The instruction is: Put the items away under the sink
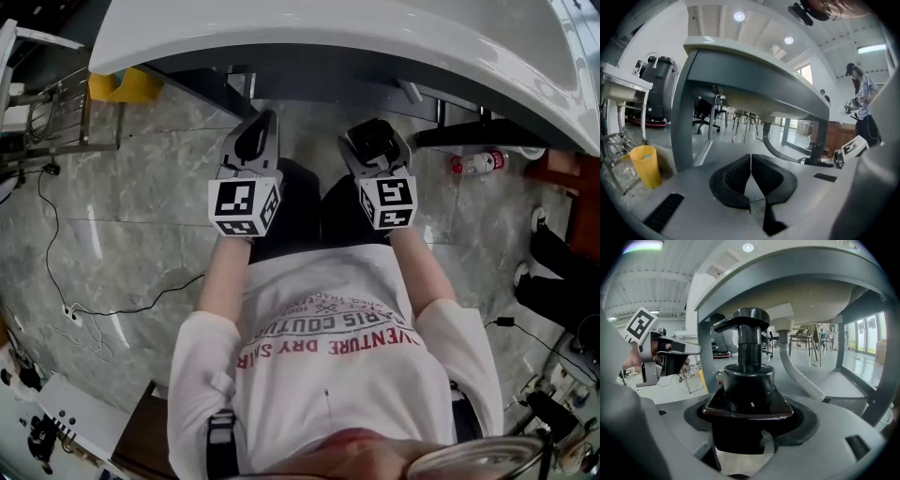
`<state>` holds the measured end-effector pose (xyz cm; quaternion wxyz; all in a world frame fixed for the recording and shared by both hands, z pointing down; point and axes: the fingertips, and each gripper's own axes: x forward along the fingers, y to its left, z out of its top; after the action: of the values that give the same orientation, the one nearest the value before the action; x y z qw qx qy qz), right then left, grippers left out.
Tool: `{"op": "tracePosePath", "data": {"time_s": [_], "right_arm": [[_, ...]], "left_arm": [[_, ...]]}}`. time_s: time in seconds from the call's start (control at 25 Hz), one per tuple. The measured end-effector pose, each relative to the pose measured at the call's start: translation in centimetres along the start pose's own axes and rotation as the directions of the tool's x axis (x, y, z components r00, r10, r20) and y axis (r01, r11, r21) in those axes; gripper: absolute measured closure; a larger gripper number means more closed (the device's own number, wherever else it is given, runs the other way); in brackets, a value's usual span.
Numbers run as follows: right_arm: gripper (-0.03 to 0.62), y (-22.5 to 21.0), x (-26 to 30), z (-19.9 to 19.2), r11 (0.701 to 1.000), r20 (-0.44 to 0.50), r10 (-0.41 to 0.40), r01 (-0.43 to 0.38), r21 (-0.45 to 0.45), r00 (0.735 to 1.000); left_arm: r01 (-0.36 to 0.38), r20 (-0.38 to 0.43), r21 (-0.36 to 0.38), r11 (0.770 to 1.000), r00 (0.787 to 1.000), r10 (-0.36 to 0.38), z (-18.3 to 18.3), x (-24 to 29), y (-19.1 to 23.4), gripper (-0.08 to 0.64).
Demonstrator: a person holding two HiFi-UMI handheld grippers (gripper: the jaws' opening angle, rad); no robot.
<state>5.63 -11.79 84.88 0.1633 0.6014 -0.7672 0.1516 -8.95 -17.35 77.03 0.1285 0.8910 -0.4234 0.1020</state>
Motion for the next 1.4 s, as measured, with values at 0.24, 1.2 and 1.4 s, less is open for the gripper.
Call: {"op": "tracePosePath", "data": {"time_s": [0.24, 1.2, 1.4], "right_arm": [[0.213, -0.2, 2.9, -0.3, 1.000, 0.063, -0.017, 0.018, -0.023, 0.998], [0.213, -4.2, 16.4, 5.7, 0.974, 0.081, -0.225, 0.223, 0.033, 0.971], [0.213, -5.0, 17.7, 6.3, 0.958, 0.090, -0.284, 0.280, 0.056, 0.954]], "left_arm": [[0.008, 0.043, 0.016, 1.000, 0.999, -0.009, -2.5, 0.9, 1.0, 0.532], [0.046, 0.017, 0.064, 0.997, 0.999, -0.047, -4.0, 3.0, 5.6, 0.532], [0.059, 0.004, 0.050, 0.997, 0.998, -0.059, -4.7, 3.4, 5.6, 0.532]]}}
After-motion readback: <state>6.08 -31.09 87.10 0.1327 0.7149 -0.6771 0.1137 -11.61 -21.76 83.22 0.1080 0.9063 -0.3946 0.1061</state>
